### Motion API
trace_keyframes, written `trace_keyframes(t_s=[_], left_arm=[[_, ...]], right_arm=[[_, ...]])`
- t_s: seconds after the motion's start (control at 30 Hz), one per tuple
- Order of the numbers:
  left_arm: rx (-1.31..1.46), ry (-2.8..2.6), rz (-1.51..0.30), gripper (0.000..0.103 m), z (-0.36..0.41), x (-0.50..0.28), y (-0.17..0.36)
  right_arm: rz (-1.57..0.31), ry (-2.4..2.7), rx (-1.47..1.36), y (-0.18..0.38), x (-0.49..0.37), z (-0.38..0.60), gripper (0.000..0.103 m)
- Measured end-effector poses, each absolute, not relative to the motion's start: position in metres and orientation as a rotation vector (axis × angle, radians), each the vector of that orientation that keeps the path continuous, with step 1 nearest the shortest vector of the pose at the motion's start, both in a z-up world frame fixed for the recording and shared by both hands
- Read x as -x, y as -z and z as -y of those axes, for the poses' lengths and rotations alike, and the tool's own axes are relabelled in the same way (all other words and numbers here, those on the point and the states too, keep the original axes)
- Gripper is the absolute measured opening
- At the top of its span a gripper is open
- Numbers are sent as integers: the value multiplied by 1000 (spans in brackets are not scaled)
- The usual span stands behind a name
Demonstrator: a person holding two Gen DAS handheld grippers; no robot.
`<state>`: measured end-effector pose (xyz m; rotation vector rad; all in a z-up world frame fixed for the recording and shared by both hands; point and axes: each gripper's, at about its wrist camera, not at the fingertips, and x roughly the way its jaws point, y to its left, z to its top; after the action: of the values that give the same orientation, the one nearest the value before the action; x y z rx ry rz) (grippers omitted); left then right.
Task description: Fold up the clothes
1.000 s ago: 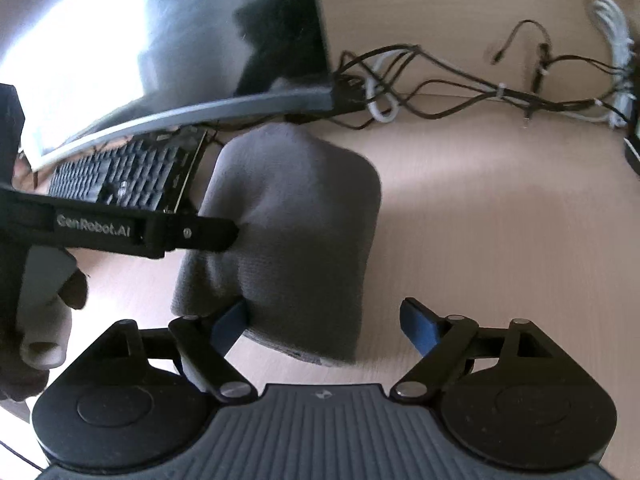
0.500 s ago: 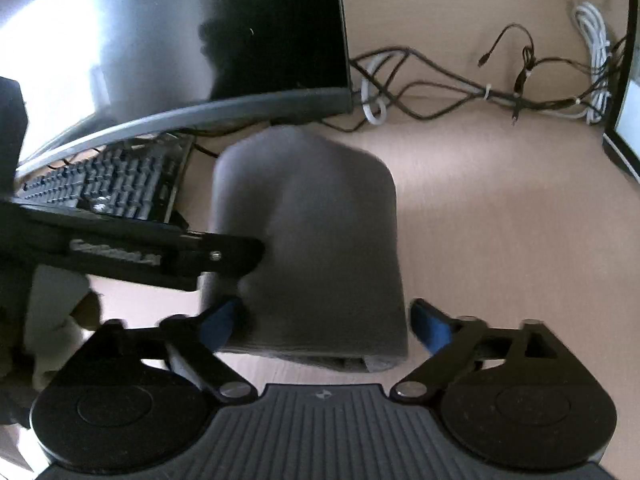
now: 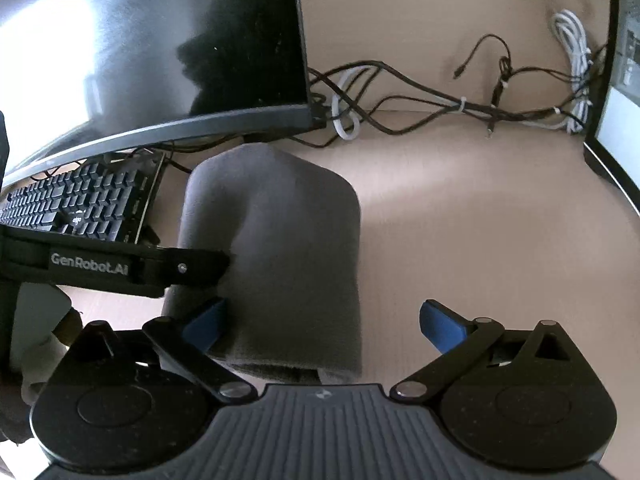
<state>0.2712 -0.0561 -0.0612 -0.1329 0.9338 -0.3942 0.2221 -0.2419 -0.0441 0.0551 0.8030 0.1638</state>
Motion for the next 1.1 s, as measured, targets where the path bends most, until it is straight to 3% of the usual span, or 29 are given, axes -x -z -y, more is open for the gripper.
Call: trace_keyframes(t_s=[0.67, 0.9, 1.1], left_arm=[[128, 162, -797, 103, 41, -186, 26], [64, 88, -660, 103, 48, -101, -6], [84, 13, -728, 103, 66, -71, -15]], right_arm=[[-710, -146, -267, 10, -155, 297, 103], [-545, -43, -139, -5, -87, 289, 103], [-505, 37, -93, -12, -52, 283, 103]])
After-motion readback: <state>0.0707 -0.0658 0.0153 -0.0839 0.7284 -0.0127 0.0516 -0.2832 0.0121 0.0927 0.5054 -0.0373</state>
